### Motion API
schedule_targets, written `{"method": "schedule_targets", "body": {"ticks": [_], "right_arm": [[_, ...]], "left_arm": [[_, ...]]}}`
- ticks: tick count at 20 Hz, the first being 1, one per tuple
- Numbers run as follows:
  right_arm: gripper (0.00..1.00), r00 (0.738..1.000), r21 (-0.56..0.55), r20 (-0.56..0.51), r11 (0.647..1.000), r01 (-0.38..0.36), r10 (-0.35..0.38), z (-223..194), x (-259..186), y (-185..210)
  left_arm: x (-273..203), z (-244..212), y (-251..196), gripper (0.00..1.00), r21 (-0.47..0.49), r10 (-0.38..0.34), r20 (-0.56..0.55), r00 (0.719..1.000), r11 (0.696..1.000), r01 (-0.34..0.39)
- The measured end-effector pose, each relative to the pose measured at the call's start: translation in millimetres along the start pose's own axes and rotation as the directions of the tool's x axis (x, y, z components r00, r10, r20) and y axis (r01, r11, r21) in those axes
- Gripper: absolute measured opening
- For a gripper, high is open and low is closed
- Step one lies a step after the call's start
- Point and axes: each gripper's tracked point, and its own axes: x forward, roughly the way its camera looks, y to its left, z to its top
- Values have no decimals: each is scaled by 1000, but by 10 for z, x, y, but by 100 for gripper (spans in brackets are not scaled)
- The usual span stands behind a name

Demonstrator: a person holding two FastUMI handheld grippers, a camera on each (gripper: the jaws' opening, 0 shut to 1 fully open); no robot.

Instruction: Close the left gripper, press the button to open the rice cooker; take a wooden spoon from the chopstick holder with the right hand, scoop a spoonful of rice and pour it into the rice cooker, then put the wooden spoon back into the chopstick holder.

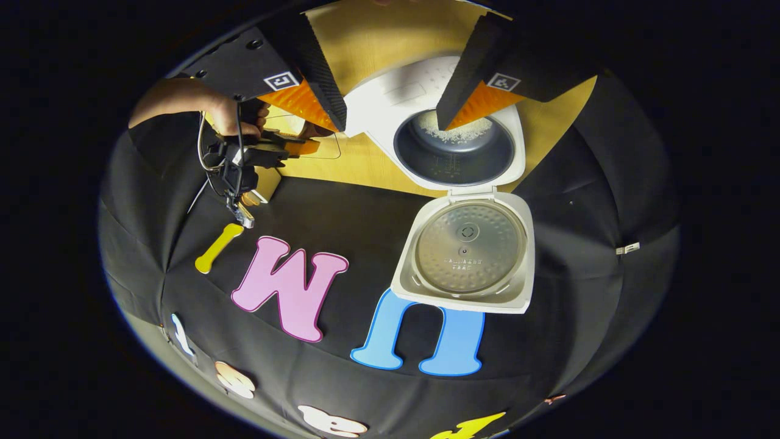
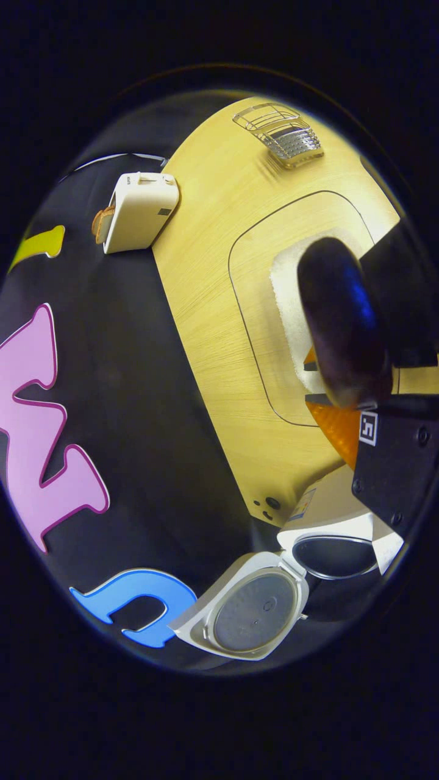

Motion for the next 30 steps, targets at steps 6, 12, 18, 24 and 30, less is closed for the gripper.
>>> {"method": "schedule_targets", "body": {"ticks": [6, 12, 18, 24, 30], "right_arm": [[11, 1000, 130, -4, 991, -1, 2, 34, -91, -132], [11, 1000, 231, 16, 973, -22, 18, 205, -207, -228], [11, 997, 237, 74, 970, -55, 38, 568, -410, -228], [11, 987, 192, 125, 973, -127, 104, 959, -653, 80], [10, 972, 136, 144, 969, -206, 187, 1175, -838, 599]], "left_arm": [[-45, 17, -19, 96, 19, 6, 2, 1000, 1000, -6], [-69, 34, -92, 96, 50, 8, -1, 1000, 999, -8], [-88, 82, -163, 95, 55, 8, 13, 1000, 998, -9], [-171, 135, -211, 96, 56, 6, 35, 999, 998, -8], [-237, 159, -137, 95, 58, 5, 48, 999, 998, -8]]}}
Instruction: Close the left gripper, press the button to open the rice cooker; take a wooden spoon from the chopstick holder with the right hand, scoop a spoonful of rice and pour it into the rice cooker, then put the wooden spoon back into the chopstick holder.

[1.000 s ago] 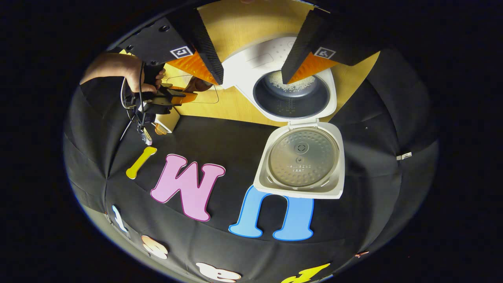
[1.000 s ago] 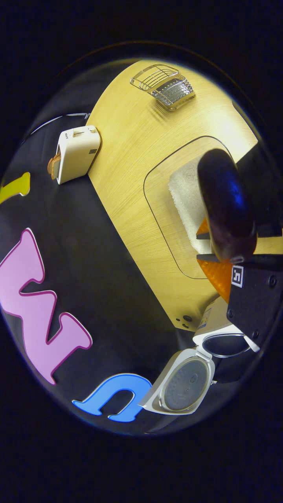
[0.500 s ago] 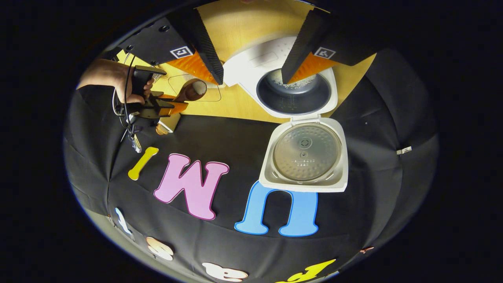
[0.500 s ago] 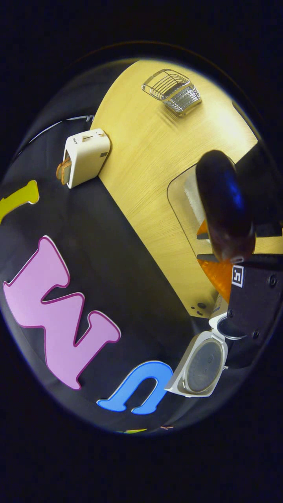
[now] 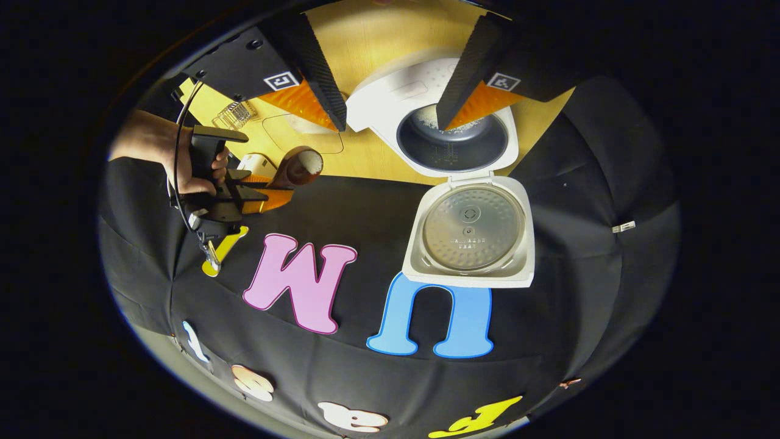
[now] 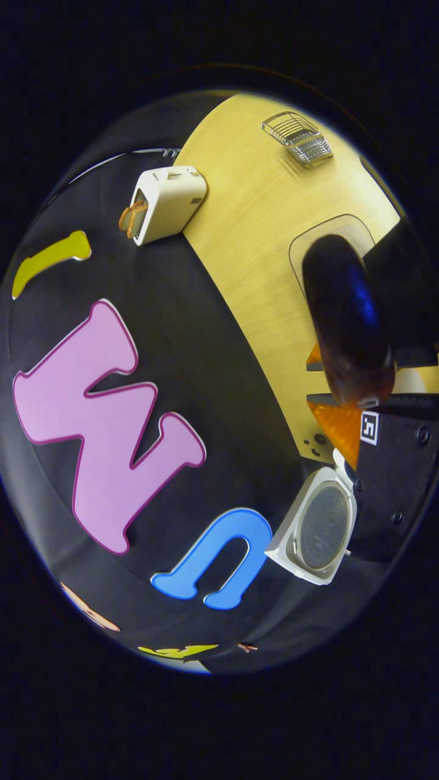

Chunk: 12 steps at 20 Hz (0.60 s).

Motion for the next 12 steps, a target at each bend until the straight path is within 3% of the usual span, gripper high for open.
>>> {"method": "schedule_targets", "body": {"ticks": [5, 12], "right_arm": [[10, 996, -57, -32, 995, -81, 80, -83, 49, 577], [10, 980, -69, -116, 983, -173, 164, -460, 223, 1254]], "left_arm": [[-67, 61, 166, 96, 49, 30, 27, 999, 998, -32], [-196, 60, 483, 95, -20, 92, 44, 995, 996, -91]]}}
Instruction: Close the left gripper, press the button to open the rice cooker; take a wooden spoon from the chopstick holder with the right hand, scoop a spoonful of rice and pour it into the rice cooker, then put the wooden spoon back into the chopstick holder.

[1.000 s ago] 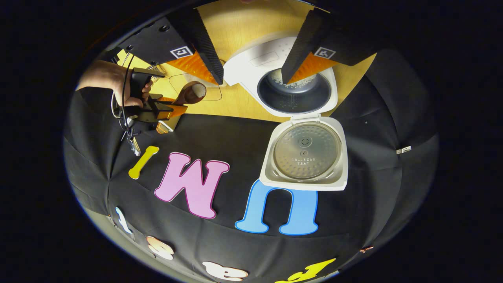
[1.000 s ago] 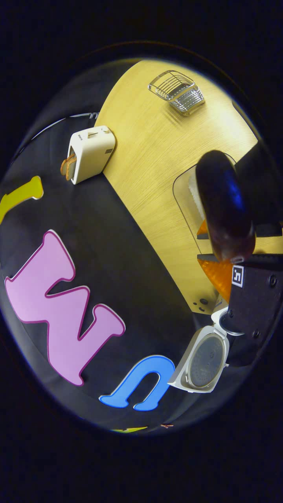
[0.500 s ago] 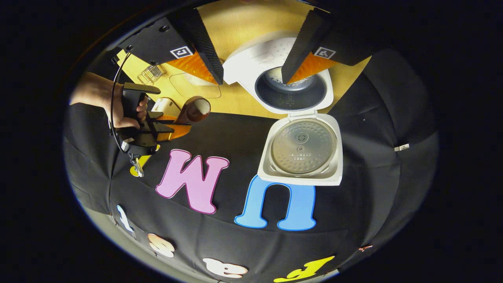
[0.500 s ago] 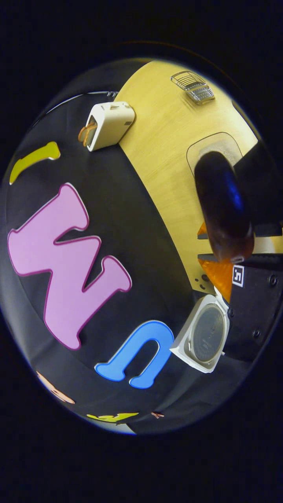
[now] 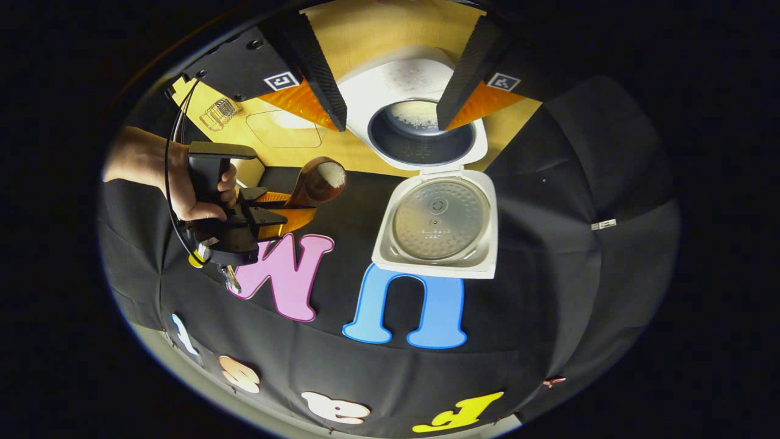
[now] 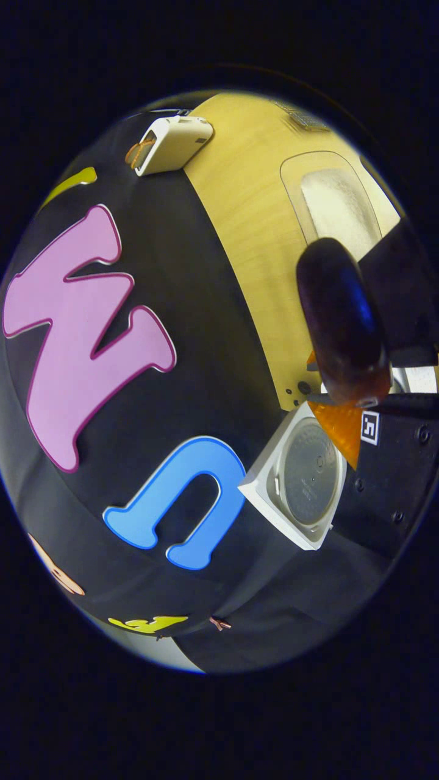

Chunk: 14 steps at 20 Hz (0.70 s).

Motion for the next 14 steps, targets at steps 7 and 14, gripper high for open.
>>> {"method": "schedule_targets", "body": {"ticks": [7, 14], "right_arm": [[10, 995, -108, -69, 991, -73, 66, -358, 265, 547], [10, 991, -270, -109, 957, -106, 79, -704, 538, 807]], "left_arm": [[-120, -2, 339, 96, -39, 77, 12, 997, 996, -76], [-225, -46, 592, 96, -70, 141, 17, 990, 988, -139]]}}
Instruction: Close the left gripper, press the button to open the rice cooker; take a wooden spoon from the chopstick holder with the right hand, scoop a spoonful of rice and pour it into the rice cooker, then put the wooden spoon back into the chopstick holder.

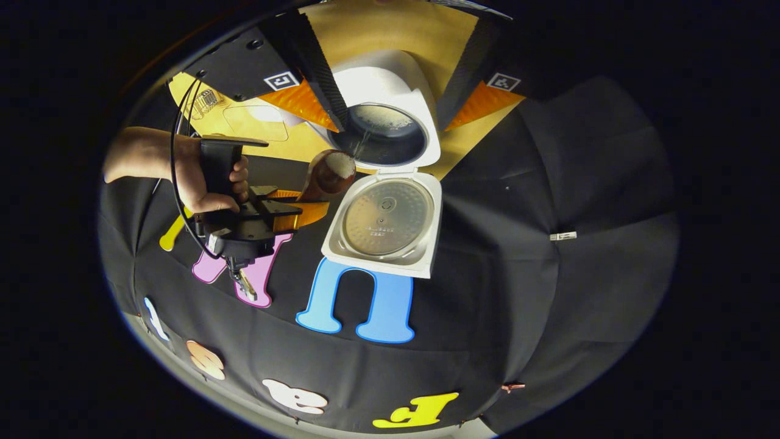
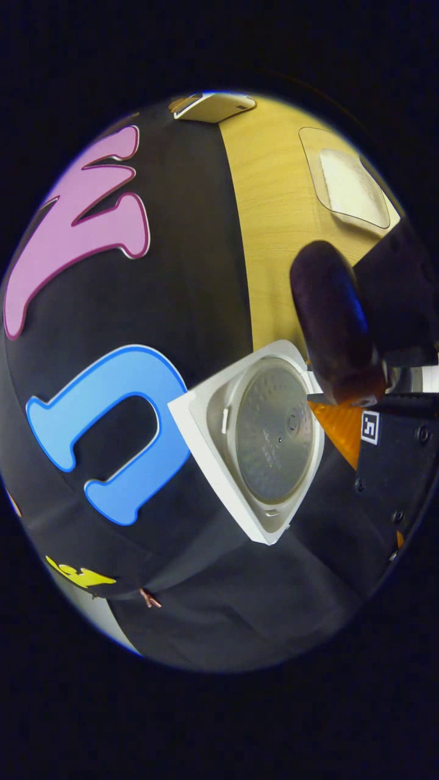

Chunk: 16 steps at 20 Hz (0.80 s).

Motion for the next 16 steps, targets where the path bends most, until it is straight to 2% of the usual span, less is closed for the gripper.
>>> {"method": "schedule_targets", "body": {"ticks": [4, 9, 12, 13, 16], "right_arm": [[10, 1000, -147, 1, 989, 14, -14, -194, 164, 53], [10, 1000, -337, 17, 942, 12, -7, -331, 307, 172], [10, 1000, -437, 4, 900, -5, 8, -415, 372, 236], [20, 1000, -477, -2, 879, -10, 11, -449, 374, 254], [20, 1000, -571, 7, 821, -14, 22, -493, 373, 299]], "left_arm": [[-65, -29, 127, 96, -15, 34, -3, 999, 999, -34], [-133, -109, 297, 96, -20, 68, -17, 998, 997, -69], [-152, -107, 362, 96, -25, 83, -15, 996, 996, -84], [-149, -106, 380, 96, -29, 87, -15, 996, 996, -87], [-143, -104, 422, 96, -36, 93, -14, 996, 995, -93]]}}
